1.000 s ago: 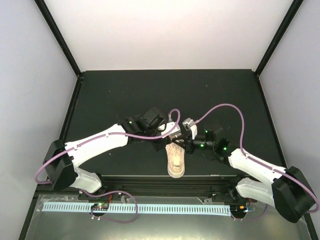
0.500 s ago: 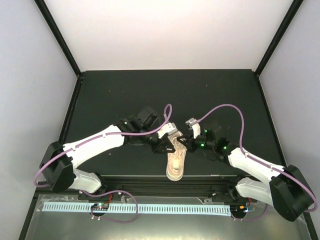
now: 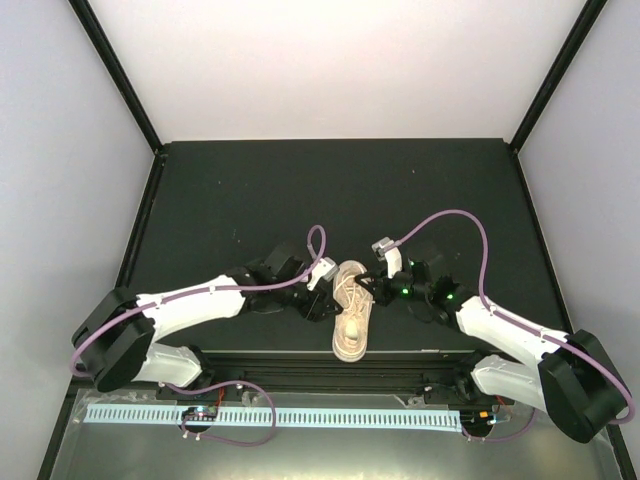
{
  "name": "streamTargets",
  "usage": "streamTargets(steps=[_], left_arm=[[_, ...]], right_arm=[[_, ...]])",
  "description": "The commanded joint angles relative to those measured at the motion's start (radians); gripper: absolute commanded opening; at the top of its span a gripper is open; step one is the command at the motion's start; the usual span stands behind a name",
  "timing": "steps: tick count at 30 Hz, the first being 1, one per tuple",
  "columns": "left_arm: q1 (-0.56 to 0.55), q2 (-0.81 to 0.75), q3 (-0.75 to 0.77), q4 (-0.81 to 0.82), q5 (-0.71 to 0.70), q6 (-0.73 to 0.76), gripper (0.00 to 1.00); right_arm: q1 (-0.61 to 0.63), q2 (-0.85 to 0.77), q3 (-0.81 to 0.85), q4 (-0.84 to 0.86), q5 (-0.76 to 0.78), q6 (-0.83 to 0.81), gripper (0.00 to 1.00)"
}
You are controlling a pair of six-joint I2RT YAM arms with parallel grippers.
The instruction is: Tie the shoes
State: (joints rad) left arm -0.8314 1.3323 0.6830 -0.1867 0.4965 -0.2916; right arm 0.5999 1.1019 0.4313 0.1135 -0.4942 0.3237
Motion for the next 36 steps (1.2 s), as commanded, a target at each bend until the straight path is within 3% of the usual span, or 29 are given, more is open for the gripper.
streamTargets(steps=[1, 8, 10, 15, 17, 19, 21, 25, 31, 36], left_arm=[[-0.006, 0.012, -0.025, 0.155, -0.016, -0.156, 0.54], [-0.006, 0.055, -0.075, 0.308, 0.008, -0.263, 0.54], [-0.005, 0.079, -0.073, 0.344, 0.016, -0.290, 0.45], [-0.005, 0.069, -0.079, 0.330, -0.029, -0.301, 0.10], [-0.005, 0.033, -0.077, 0.281, -0.070, -0.284, 0.02], [0.000, -0.003, -0.064, 0.211, -0.103, -0.254, 0.02], [0.010, -0.035, -0.051, 0.141, -0.131, -0.224, 0.02], [0.052, -0.078, -0.017, 0.008, -0.138, -0.160, 0.01], [0.100, -0.059, 0.045, -0.116, -0.089, -0.045, 0.01], [0.101, -0.016, 0.135, -0.232, -0.104, 0.091, 0.02]], right_arm=[[-0.002, -0.002, 0.000, 0.003, 0.018, 0.008, 0.02], [-0.002, -0.005, -0.003, 0.002, 0.023, 0.011, 0.02], [-0.002, -0.007, -0.003, 0.000, 0.026, 0.011, 0.02], [-0.002, -0.033, -0.004, -0.019, 0.053, 0.021, 0.03], [-0.002, -0.051, -0.010, -0.028, 0.077, 0.029, 0.11], [-0.002, -0.065, -0.019, -0.034, 0.091, 0.039, 0.29], [-0.002, -0.083, -0.024, -0.050, 0.102, 0.057, 0.53], [-0.002, -0.160, -0.037, -0.116, 0.144, 0.087, 0.73], [-0.009, -0.288, -0.096, -0.207, 0.267, 0.172, 0.79], [-0.008, -0.301, -0.134, -0.225, 0.200, 0.181, 0.67]])
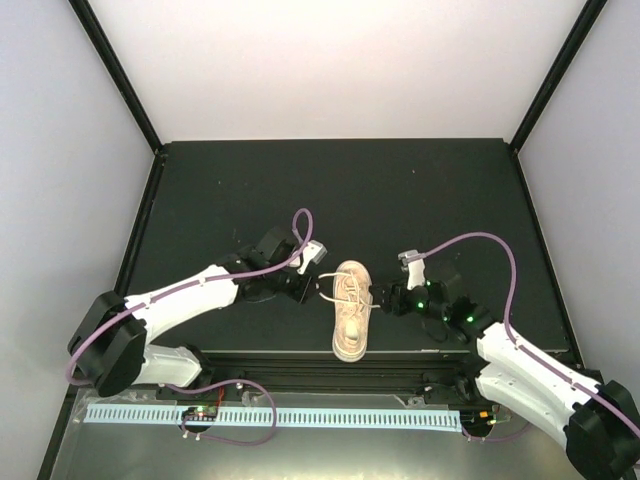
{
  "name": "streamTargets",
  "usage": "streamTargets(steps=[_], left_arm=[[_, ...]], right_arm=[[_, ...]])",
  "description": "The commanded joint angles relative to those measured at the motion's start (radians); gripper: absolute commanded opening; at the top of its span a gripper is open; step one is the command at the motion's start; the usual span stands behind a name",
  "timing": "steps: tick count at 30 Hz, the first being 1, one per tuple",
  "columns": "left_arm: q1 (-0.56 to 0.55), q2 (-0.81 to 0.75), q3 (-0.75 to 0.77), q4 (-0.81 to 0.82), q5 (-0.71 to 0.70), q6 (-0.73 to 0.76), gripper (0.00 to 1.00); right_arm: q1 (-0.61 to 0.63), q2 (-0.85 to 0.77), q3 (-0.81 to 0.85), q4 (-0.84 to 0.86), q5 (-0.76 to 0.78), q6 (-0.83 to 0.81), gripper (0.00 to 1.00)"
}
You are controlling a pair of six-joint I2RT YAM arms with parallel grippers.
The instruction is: Tie the shoes
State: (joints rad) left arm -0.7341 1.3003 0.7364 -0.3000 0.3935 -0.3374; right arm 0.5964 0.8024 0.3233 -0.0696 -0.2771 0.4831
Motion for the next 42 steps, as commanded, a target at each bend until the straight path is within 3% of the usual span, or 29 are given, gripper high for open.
streamTargets(steps=[1, 6, 29, 39, 42], left_arm=[[0.004, 0.017, 0.093, -0.132, -0.008, 0.159, 0.02], [0.004, 0.039, 0.137, -0.190, -0.027, 0.241, 0.02], [0.004, 0.059, 0.143, -0.191, -0.021, 0.274, 0.01], [0.008, 0.056, 0.115, -0.149, -0.033, 0.240, 0.01], [0.026, 0.044, 0.085, -0.112, -0.034, 0.195, 0.01]], right_arm=[[-0.004, 0.010, -0.029, -0.040, -0.037, 0.005, 0.64], [0.014, 0.082, -0.015, -0.069, -0.071, -0.071, 0.53], [0.098, 0.269, 0.043, 0.037, -0.097, -0.161, 0.46], [0.098, 0.242, 0.035, 0.068, -0.045, -0.130, 0.05], [0.093, 0.183, 0.040, 0.016, 0.058, -0.090, 0.02]])
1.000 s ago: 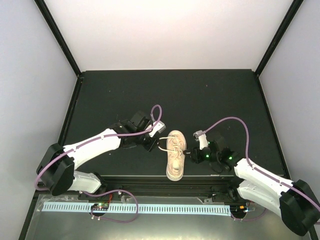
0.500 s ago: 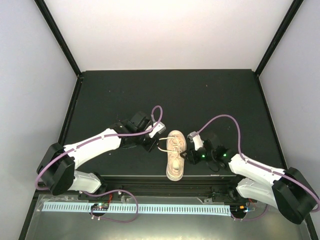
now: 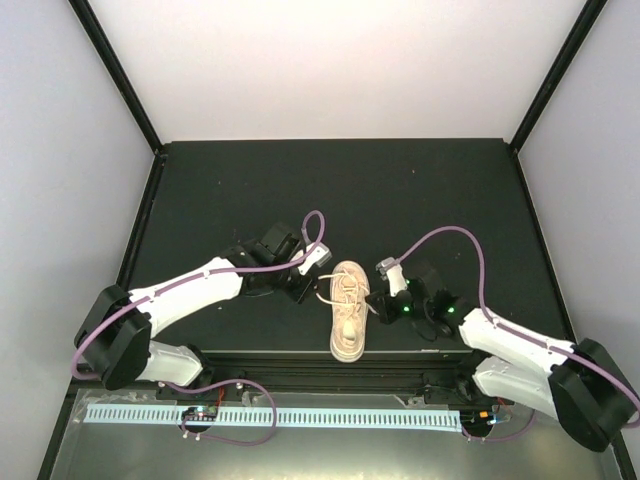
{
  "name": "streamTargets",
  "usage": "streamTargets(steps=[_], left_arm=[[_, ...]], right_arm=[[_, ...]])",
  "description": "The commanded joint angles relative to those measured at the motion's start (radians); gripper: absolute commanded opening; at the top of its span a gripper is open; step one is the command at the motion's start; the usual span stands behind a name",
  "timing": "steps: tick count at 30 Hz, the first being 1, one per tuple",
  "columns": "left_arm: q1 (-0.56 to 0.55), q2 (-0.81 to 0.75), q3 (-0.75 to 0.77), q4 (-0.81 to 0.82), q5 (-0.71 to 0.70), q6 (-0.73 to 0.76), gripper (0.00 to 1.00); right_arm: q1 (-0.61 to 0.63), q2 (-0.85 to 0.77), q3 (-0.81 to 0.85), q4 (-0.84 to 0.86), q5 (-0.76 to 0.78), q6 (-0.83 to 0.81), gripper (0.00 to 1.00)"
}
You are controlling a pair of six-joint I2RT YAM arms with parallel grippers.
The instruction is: Tie the shoes
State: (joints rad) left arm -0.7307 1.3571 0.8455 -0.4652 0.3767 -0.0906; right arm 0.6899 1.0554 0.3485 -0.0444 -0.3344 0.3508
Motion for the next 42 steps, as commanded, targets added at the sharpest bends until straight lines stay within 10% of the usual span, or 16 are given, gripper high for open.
streamTargets(steps=[1, 27, 42], left_arm=[[0.029, -0.021, -0.037, 0.068, -0.019, -0.070, 0.01], [0.304, -0.290, -0.372, 0.205, -0.029, -0.333, 0.02], [0.346, -0.379, -0.502, 0.237, -0.156, -0.454, 0.01]], right_arm=[[-0.007, -0.087, 0.018, -0.032, 0.149, 0.059, 0.02], [-0.526, -0.515, -0.049, -0.502, 0.366, 0.535, 0.02], [-0.624, -0.625, -0.126, -0.556, 0.382, 0.638, 0.02]])
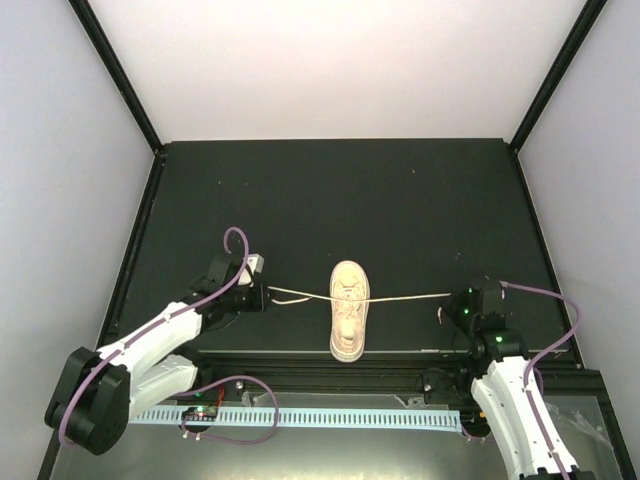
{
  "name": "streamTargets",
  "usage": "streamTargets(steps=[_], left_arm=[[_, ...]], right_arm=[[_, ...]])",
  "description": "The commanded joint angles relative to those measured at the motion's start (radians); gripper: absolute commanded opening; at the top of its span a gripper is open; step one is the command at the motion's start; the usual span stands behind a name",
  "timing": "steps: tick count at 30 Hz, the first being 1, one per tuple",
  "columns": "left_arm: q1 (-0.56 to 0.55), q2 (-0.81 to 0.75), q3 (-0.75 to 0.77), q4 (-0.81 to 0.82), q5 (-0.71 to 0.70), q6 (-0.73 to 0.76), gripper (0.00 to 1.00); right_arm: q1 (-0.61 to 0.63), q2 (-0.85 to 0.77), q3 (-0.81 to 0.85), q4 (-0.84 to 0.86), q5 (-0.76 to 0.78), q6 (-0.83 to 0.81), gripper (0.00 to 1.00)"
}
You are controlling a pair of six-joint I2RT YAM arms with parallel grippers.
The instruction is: Tie the shoes
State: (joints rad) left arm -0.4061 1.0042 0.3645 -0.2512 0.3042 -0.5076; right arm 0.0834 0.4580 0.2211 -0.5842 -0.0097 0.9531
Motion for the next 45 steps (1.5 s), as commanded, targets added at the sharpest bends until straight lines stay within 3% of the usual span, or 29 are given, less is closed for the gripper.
streamTargets(steps=[1, 8, 10, 12, 14, 18, 21, 26, 32, 45], left_arm=[[0.021, -0.029, -0.027, 0.023, -0.087, -0.034, 0.02], [-0.006, -0.006, 0.012, 0.038, -0.030, 0.063, 0.03], [-0.046, 0.013, 0.038, 0.044, -0.011, 0.096, 0.12], [-0.091, 0.033, 0.060, 0.046, 0.001, 0.130, 0.33], [-0.127, 0.055, 0.076, 0.061, 0.033, 0.179, 0.47], [-0.186, 0.099, 0.152, 0.051, 0.096, 0.301, 0.56], [-0.247, 0.126, 0.169, 0.123, 0.178, 0.352, 0.56], [-0.364, 0.192, 0.190, 0.191, 0.125, 0.436, 0.54], [-0.382, 0.296, 0.197, 0.177, 0.051, 0.532, 0.40], [-0.417, 0.420, 0.214, 0.239, 0.065, 0.629, 0.48]], right_arm=[[-0.018, -0.032, 0.005, -0.020, 0.066, 0.033, 0.02], [-0.019, -0.039, 0.013, 0.041, 0.043, -0.012, 0.02], [-0.019, -0.033, 0.013, 0.086, 0.015, -0.037, 0.02], [-0.019, -0.015, 0.020, 0.113, -0.008, -0.056, 0.02], [-0.019, 0.007, 0.028, 0.125, -0.028, -0.067, 0.02], [-0.019, 0.043, 0.026, 0.163, -0.068, -0.080, 0.02], [-0.019, 0.056, 0.026, 0.182, -0.083, -0.081, 0.02], [-0.019, 0.066, 0.028, 0.218, -0.113, -0.080, 0.02], [-0.019, 0.083, 0.025, 0.239, -0.135, -0.084, 0.02], [-0.019, 0.123, 0.001, 0.299, -0.172, -0.072, 0.02]])
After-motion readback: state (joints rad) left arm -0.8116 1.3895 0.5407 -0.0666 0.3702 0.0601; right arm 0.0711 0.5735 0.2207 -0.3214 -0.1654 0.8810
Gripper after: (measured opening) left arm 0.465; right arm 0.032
